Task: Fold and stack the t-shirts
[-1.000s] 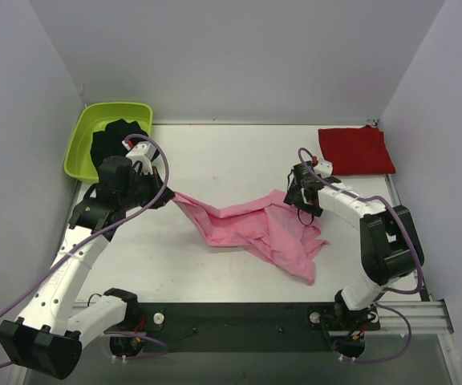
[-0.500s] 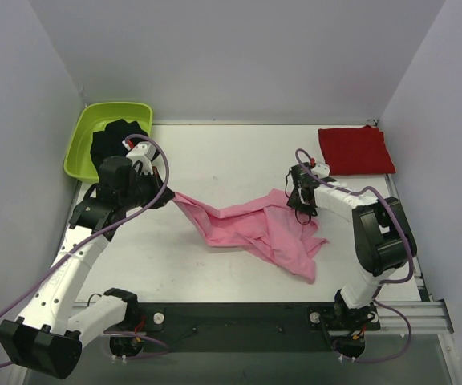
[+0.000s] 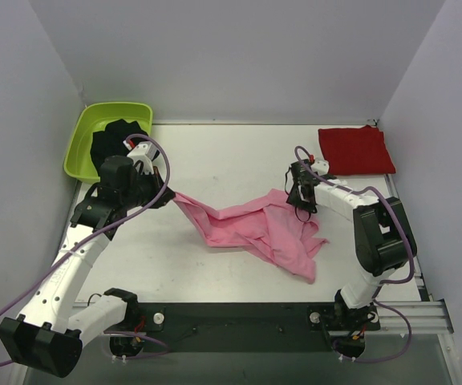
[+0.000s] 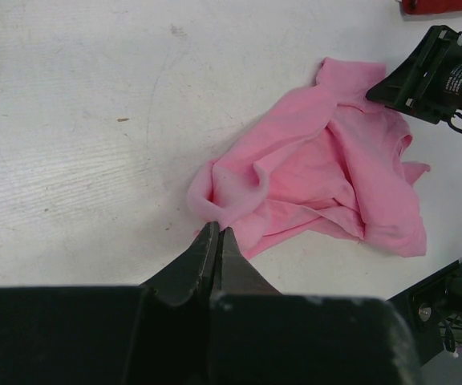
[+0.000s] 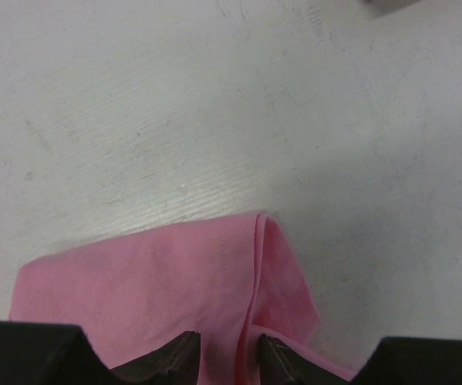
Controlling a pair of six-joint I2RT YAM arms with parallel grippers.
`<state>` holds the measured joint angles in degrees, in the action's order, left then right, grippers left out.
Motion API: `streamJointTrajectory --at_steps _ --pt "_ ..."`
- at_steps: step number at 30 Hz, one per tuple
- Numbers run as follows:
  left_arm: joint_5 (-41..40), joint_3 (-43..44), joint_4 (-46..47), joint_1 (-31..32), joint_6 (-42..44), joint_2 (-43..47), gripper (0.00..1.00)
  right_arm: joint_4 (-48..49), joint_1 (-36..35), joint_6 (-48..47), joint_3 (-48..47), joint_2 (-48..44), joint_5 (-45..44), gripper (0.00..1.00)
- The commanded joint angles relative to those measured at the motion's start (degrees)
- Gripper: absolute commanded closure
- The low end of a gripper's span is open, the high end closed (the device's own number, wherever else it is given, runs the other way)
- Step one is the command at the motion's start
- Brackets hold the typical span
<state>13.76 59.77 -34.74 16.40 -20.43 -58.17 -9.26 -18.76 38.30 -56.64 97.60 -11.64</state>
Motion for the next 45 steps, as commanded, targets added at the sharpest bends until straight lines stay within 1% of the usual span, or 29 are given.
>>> streamJointTrajectory --at_steps 1,10,14,17,18,22,26,29,30,31,34,39,43,45 --pt "0.7 0.2 3.5 -0.3 -0.2 0.3 1.00 -2.4 0.3 -0.6 -2.1 -1.7 -2.0 0.65" --pt "0.4 0.4 3.1 -0.3 0.2 0.3 1.00 -2.3 0.0 -0.3 -2.5 -1.5 -1.5 0.71" --pt "0.5 0.3 3.4 -0.3 0.1 0.3 1.00 -2.6 0.1 -0.5 -2.9 -1.4 -1.6 0.76" --pt "0.7 0.1 3.5 -0.3 -0.1 0.3 1.00 -2.8 0.0 -0.5 -3.4 -1.4 -1.5 0.90" --pt "0.7 0.2 3.5 -0.3 -0.1 0.3 1.00 -2.9 0.1 -0.4 -3.5 -1.4 -1.5 1.00" --pt "0.7 0.3 3.5 -0.3 -0.1 0.2 1.00 -3.6 -0.7 -0.9 -5.2 -1.8 -1.8 1.00" --pt "0.7 0.4 3.3 -0.3 -0.1 0.2 1.00 -4.5 -3.0 -2.4 -9.5 -2.5 -2.7 1.00" --pt "0.8 0.6 3.3 -0.3 -0.1 0.2 1.00 -5.7 -5.4 -3.3 -15.5 -1.5 -3.0 1.00" --pt "0.8 0.6 3.2 -0.3 -0.1 0.3 1.00 -6.1 -6.1 -3.4 -19.6 -0.9 -3.1 1.00" --pt "0.7 0.9 3.0 -0.3 -0.1 0.3 1.00 -6.6 -7.2 -3.6 -21.5 -0.2 -3.3 1.00" --pt "0.7 1.1 2.9 -0.3 -0.1 0.3 1.00 -9.0 -10.0 -3.9 -29.8 4.8 -3.0 1.00" --pt "0.5 0.9 2.5 -0.4 0.1 0.6 1.00 -10.7 -14.0 -4.6 -38.4 10.9 -2.2 1.00" --pt "0.7 0.5 2.5 -0.5 0.4 0.7 1.00 -15.3 -15.2 -5.6 -48.6 22.2 1.8 1.00" --pt "0.7 0.2 2.5 -0.6 0.4 0.8 1.00 -15.4 -16.0 -6.5 -49.7 24.6 3.8 1.00"
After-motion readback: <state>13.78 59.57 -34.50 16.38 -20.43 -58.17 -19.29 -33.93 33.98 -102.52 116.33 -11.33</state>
